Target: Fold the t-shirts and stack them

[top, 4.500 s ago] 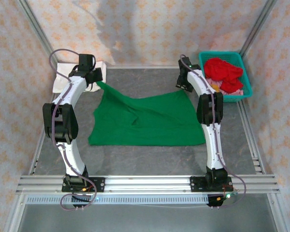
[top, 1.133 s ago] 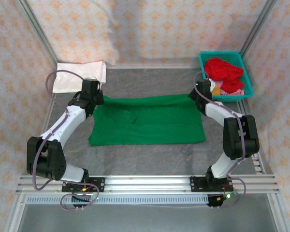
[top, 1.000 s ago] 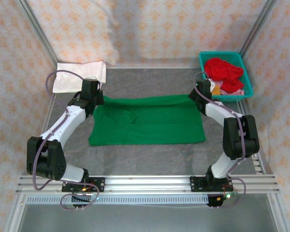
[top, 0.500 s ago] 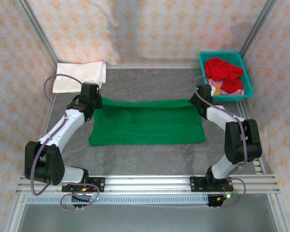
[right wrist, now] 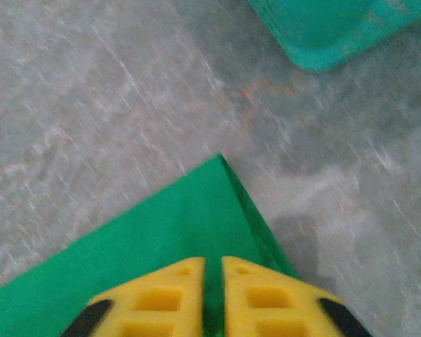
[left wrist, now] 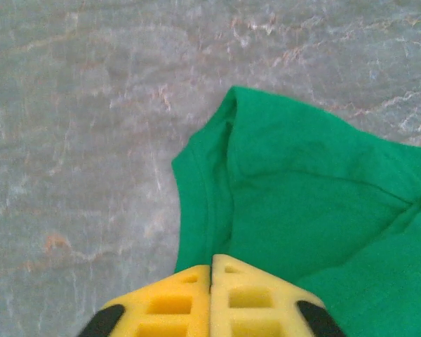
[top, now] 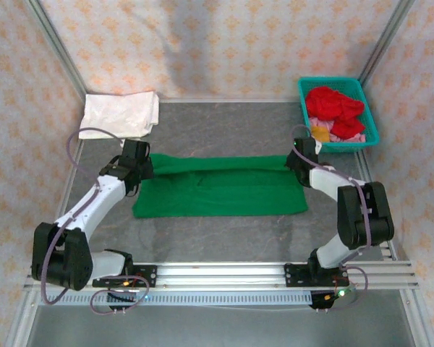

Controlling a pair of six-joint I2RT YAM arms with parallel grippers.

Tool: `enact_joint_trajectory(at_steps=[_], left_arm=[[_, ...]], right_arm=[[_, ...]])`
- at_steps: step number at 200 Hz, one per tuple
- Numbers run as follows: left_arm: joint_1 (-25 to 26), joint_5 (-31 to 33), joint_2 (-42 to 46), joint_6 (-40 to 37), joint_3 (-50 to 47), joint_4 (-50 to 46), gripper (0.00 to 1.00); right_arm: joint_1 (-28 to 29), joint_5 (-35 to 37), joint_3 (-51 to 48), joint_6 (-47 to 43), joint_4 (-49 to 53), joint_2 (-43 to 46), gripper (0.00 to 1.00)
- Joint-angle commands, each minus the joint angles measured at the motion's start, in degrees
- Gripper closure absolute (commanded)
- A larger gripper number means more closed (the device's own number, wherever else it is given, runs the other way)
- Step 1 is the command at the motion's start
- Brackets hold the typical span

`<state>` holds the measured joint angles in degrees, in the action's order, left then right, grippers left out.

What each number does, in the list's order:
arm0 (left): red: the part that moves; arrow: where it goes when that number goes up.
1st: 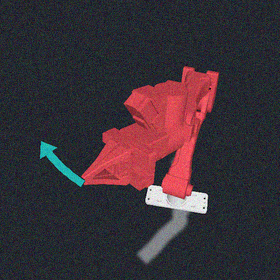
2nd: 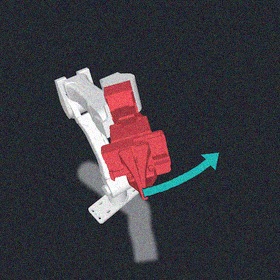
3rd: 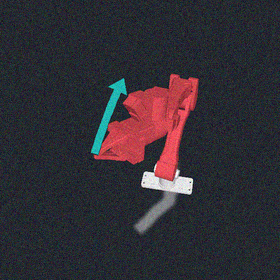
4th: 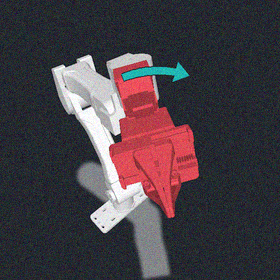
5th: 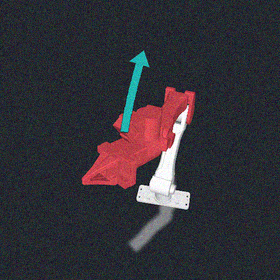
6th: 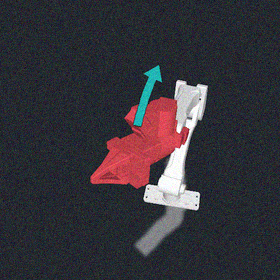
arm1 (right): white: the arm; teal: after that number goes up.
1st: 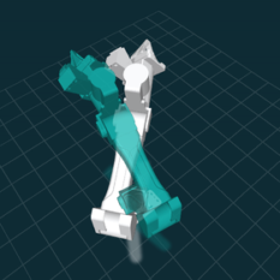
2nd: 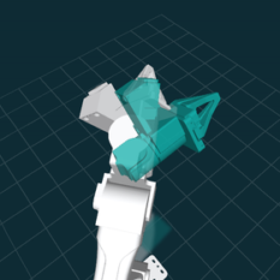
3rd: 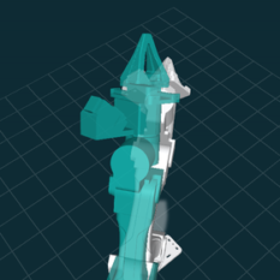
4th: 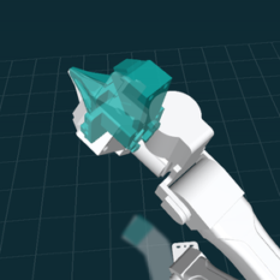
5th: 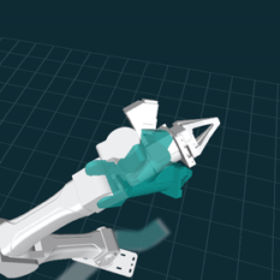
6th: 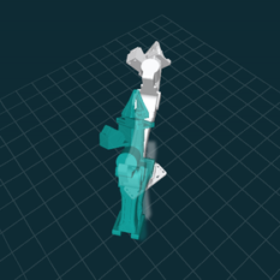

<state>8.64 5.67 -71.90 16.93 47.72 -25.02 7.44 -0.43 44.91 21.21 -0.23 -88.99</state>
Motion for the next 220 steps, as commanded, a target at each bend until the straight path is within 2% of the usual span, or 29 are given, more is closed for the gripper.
enact_joint_trajectory(at_steps=[1, 10, 22, 38, 67, 83, 104, 137, 158, 182, 220], left_arm=[[0.79, -1.72, 4.34, 4.45, -3.53, -3.93, 0.72], [1.13, -2.45, 6.55, 6.32, -5.5, -4.08, 0.64], [1.89, -5.44, 9.97, 7.44, -8.36, -2.9, 0.63], [3.18, -5.42, 14.7, 8.72, -11.28, -2.35, 0.6], [3.31, -5.69, 18.15, 5.02, -12.64, 1.88, 0.55], [3.29, -7.31, 13.57, 1.84, -9.15, 3.58, 0.55], [3.28, -9.62, 2.05, -0.78, -0.2, 2.24, 0.55], [3.31, -14.12, -13.44, -4.28, 12.2, -0.14, 0.54], [3.26, -14.54, -21.17, -6.65, 17.87, -2.34, 0.53], [3.41, -16.05, -27.44, -8.02, 21.94, -3.81, 0.53], [4.41, -16.23, -31.75, -8.51, 22.69, -2.73, 0.53]], right_arm=[[-0.06, 0.44, -3.51, 0.33, 2.78, 5.1, 0.73], [-0.15, 0.77, -5.03, 0.83, 3.52, 7.17, 0.73], [-0.17, 1.0, -6.22, 0.85, 4.34, 9.54, 0.71], [-0.14, 1.3, -5.2, 0.75, 7.31, 11.55, 0.69], [0.02, -3.41, -1.33, 0.08, 8.48, 11.16, 0.69], [1.72, -5.57, 2.9, -0.86, 9.61, 7.99, 0.68], [5.29, -5.74, 7.26, -1.61, 9.64, 3.53, 0.66], [7.96, -7.29, 9.32, -0.29, 7.27, 0.06, 0.64], [8.47, -7.0, 9.15, -0.29, 6.92, -0.32, 0.64], [8.59, -6.02, 8.47, -0.69, 7.2, -0.11, 0.63], [8.55, -4.32, 8.01, -1.54, 8.02, 0.24, 0.63]])
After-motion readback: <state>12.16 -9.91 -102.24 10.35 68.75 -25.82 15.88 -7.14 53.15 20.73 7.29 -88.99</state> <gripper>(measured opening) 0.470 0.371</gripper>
